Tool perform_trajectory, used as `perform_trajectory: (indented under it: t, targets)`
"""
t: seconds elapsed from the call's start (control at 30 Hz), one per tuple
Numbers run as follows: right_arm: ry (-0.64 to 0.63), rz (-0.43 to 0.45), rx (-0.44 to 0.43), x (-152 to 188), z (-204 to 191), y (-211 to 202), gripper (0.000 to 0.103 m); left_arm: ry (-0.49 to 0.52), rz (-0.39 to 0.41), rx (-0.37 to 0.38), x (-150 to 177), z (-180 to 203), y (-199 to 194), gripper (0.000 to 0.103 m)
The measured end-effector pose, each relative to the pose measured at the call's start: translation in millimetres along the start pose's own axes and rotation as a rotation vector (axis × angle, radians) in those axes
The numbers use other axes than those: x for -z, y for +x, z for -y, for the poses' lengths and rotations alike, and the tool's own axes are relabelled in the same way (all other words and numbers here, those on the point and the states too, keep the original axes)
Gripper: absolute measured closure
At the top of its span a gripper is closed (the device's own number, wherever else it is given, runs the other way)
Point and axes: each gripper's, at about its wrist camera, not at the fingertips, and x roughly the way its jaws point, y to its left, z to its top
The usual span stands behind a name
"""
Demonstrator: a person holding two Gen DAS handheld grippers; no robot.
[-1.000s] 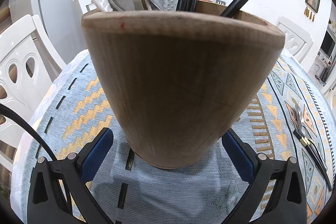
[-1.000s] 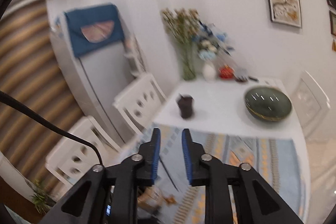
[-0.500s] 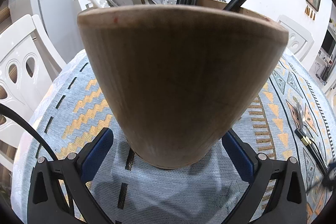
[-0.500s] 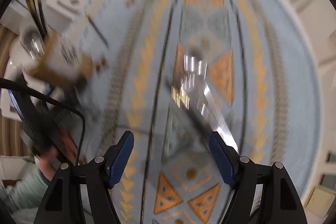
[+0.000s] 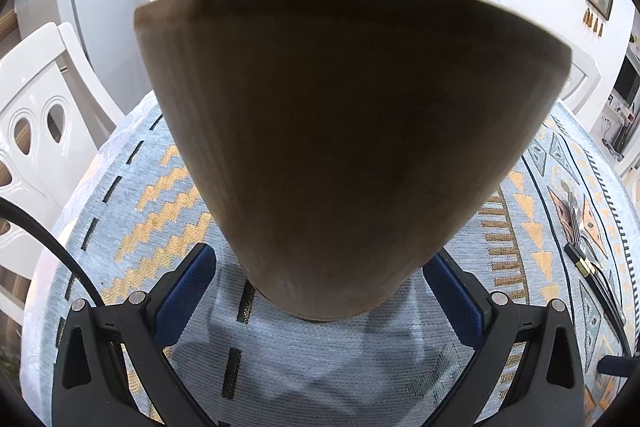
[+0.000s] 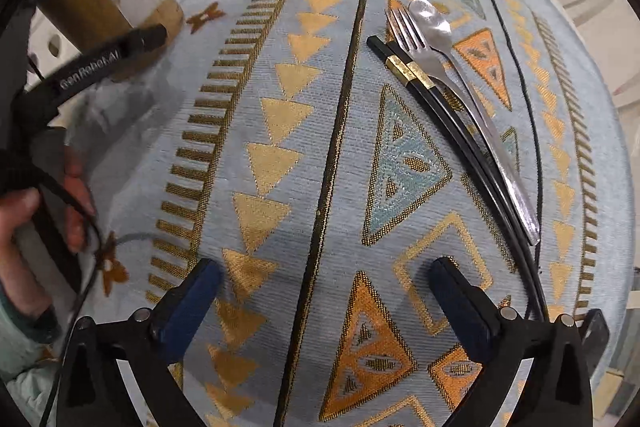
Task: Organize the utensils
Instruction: 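Move the open right tool back over the remaining fork and chopsticks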
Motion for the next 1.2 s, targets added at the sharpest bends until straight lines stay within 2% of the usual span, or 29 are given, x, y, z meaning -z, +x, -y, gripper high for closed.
perform_trajectory:
  t: [0.2, 0.3, 0.43, 0.67, 0.77, 0.83, 0.9, 1.0, 1.07, 1.1, 1.2]
  targets:
    - [0.022, 0.007, 0.003, -1, 7, -2, 0.0, 0.002, -0.001, 0.003, 5, -8, -3, 0.0]
    - [0.014, 0.059, 0.005, 0, 0, 1, 0.0, 0.002, -0.003, 0.004, 5, -10, -2, 0.0]
    - [0.002, 0.134, 0.005, 20, -1, -6, 0.0, 0.001, -0.003, 0.004, 6, -10, -2, 0.0]
    - [-0.004, 0.119, -0.003, 21, 2, -7, 0.0, 0.001, -0.002, 0.004, 6, -10, -2, 0.0]
    - [0.036, 0.092, 0.012, 7, 12, -5, 0.001, 0.0, -0.002, 0.004, 6, -10, -2, 0.0]
    - [0.043, 0.137, 0.033, 1, 20, -19, 0.01, 0.001, -0.003, 0.004, 6, -10, -2, 0.0]
    - [0.061, 0.18, 0.02, -5, 32, -35, 0.01, 0.003, -0.004, 0.002, 6, -10, -1, 0.0]
    - [0.133, 0.237, -0.083, -21, 64, -59, 0.01, 0.004, -0.005, 0.0, 6, -10, 0, 0.0]
    - [0.161, 0.26, -0.118, -35, 85, -69, 0.015, 0.004, -0.005, 0.001, 6, -10, 0, 0.0]
    - [0.159, 0.266, -0.119, -43, 93, -72, 0.022, 0.003, -0.004, 0.001, 7, -10, 0, 0.0]
    - [0.129, 0.243, -0.128, -65, 111, -70, 0.035, 0.004, -0.004, 0.001, 6, -10, 0, 0.0]
